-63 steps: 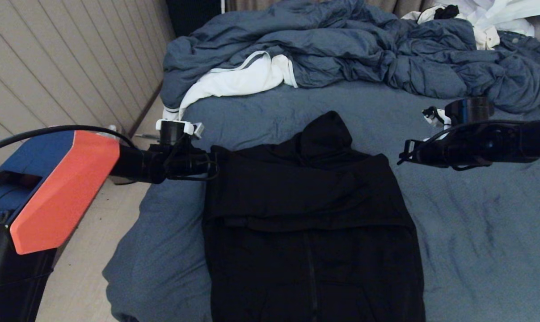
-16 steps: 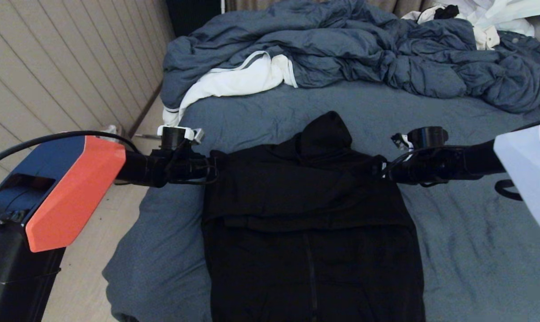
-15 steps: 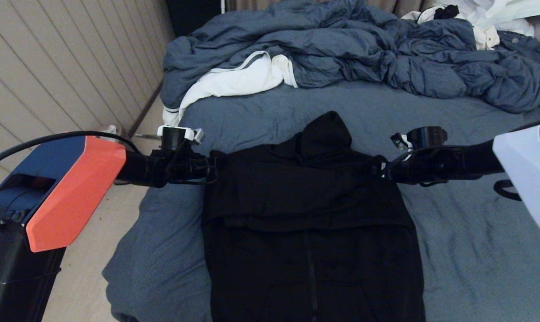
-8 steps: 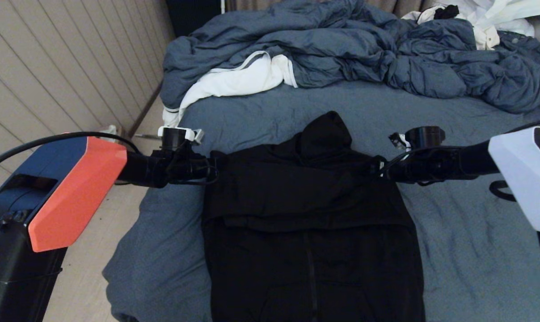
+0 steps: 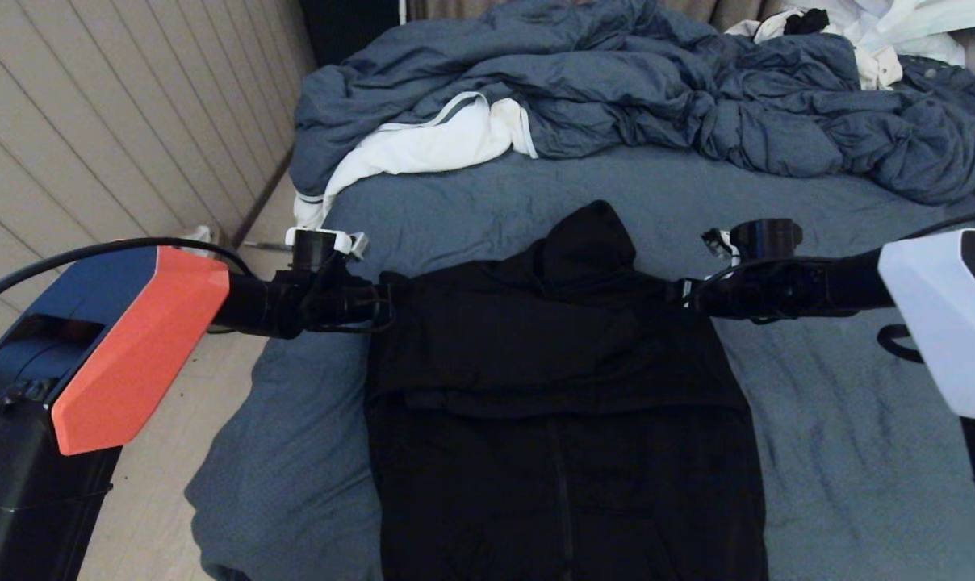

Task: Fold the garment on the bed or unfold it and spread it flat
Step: Fold the black sweatshirt

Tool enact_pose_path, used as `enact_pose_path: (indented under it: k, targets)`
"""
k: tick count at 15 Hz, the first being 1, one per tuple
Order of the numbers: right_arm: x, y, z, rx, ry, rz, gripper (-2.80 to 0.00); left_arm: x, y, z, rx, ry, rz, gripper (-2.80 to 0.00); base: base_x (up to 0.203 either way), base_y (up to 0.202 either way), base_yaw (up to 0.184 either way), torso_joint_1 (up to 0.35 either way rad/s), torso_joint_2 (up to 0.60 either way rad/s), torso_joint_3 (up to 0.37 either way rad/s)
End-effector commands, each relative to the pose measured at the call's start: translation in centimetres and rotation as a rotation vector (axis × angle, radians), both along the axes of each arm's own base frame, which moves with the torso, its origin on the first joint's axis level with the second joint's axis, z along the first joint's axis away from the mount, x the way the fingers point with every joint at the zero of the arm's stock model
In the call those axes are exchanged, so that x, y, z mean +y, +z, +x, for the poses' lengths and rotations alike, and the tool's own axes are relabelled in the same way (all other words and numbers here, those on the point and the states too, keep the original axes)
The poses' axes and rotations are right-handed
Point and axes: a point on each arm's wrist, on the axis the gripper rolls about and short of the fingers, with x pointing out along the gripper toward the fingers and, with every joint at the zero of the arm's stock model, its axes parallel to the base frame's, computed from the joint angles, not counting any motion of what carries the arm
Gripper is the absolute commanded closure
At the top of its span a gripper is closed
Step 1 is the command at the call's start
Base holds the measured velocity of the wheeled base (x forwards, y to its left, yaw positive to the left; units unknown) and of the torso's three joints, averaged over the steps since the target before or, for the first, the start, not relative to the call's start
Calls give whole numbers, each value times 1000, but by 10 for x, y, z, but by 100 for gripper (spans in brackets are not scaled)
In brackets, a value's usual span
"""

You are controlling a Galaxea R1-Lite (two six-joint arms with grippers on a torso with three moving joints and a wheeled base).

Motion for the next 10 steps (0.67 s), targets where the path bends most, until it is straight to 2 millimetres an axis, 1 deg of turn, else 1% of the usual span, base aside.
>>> enact_pose_path:
  k: [1,4,7,10]
  targets:
    - [-1,0,2,-5,-8,-4,0,0,0,1,2,2,-7,0,0,0,0,0,0,0]
    - [2,4,1,-16,-6,-13,0,0,2,1,2,4,-12,0,0,0,0,0,0,0]
    - [8,-2,2,0,7,-11,0,0,2,1,2,5,-12,0,0,0,0,0,0,0]
    - [8,-5,2,8,3,-5,0,1,2,1,0,7,-14,0,0,0,0,0,0,0]
